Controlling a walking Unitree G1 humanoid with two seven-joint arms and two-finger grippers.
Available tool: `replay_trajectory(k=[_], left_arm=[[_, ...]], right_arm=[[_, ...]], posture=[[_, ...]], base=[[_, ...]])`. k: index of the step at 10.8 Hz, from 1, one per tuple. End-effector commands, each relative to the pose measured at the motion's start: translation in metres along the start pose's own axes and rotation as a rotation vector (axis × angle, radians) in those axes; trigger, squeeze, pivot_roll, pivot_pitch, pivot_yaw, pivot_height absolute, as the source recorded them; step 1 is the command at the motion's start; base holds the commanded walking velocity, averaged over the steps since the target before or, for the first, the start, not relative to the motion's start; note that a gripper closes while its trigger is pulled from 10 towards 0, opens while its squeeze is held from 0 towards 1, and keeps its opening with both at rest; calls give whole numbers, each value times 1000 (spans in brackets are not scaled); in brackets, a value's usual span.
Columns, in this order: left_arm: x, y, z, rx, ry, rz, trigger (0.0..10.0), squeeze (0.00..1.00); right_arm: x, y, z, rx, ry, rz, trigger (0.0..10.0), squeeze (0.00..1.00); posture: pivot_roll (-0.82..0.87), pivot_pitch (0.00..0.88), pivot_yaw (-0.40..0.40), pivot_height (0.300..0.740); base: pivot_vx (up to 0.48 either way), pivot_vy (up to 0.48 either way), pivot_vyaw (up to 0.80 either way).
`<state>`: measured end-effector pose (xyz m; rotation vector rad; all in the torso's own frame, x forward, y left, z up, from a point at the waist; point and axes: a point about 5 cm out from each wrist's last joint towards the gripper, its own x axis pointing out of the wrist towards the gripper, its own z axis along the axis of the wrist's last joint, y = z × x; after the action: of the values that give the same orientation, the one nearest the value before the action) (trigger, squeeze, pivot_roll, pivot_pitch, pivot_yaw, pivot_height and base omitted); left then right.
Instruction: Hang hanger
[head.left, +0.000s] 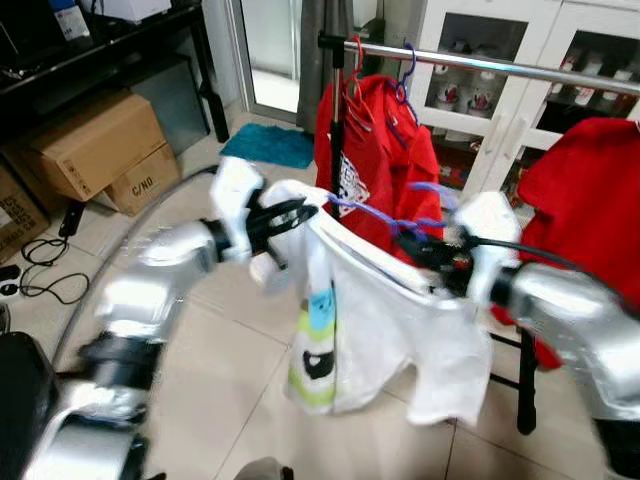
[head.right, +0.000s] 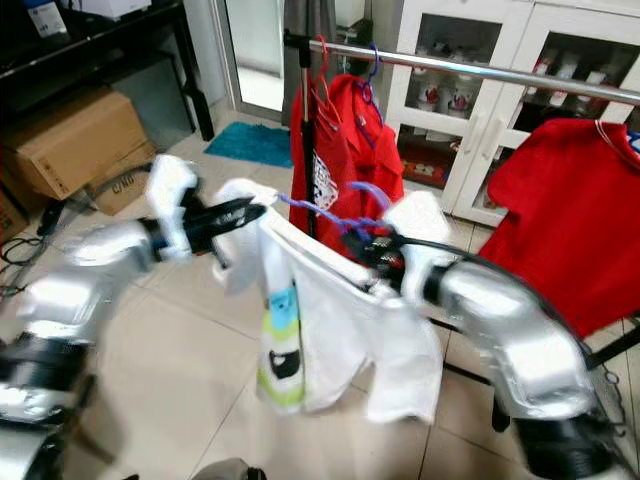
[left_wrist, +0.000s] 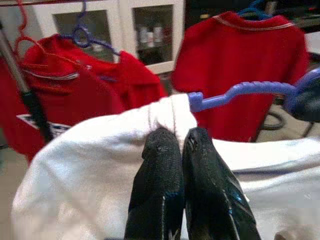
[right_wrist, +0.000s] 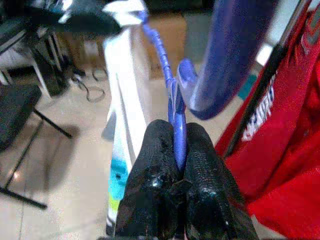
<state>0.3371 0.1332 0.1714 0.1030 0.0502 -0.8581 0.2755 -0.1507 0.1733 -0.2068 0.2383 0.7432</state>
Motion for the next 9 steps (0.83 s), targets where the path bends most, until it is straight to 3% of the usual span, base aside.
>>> replay_trajectory(k=[1, 3, 5, 7, 8, 9], left_arm=[[5, 5, 9, 51, -26, 61, 0, 0], [20, 5, 18, 121, -61, 111, 0, 0], [27, 0, 13, 173, -33, 64, 0, 0], [24, 5, 4, 207, 19, 121, 0, 0], [22, 11, 7, 205, 0, 174, 0, 0], [19, 9, 21, 98, -133, 119, 0, 0]], right_arm=[[4, -3, 2, -21, 28, -57, 0, 0], [15, 14, -8, -135, 140, 2, 0, 0], [18, 22, -12, -144, 173, 21, 0, 0], [15, 15, -10, -128, 160, -13, 0, 0], [12, 12, -13, -127, 189, -21, 0, 0], [9, 7, -26, -138, 270, -55, 0, 0]], posture=[[1, 0, 58, 740], [0, 0, 61, 740], [0, 0, 68, 740], [0, 0, 67, 740], [-1, 0, 63, 740], [3, 0, 58, 740]], base=[[0, 0, 0], [0, 0, 0], [0, 0, 0], [0, 0, 0], [0, 0, 0], [0, 0, 0]])
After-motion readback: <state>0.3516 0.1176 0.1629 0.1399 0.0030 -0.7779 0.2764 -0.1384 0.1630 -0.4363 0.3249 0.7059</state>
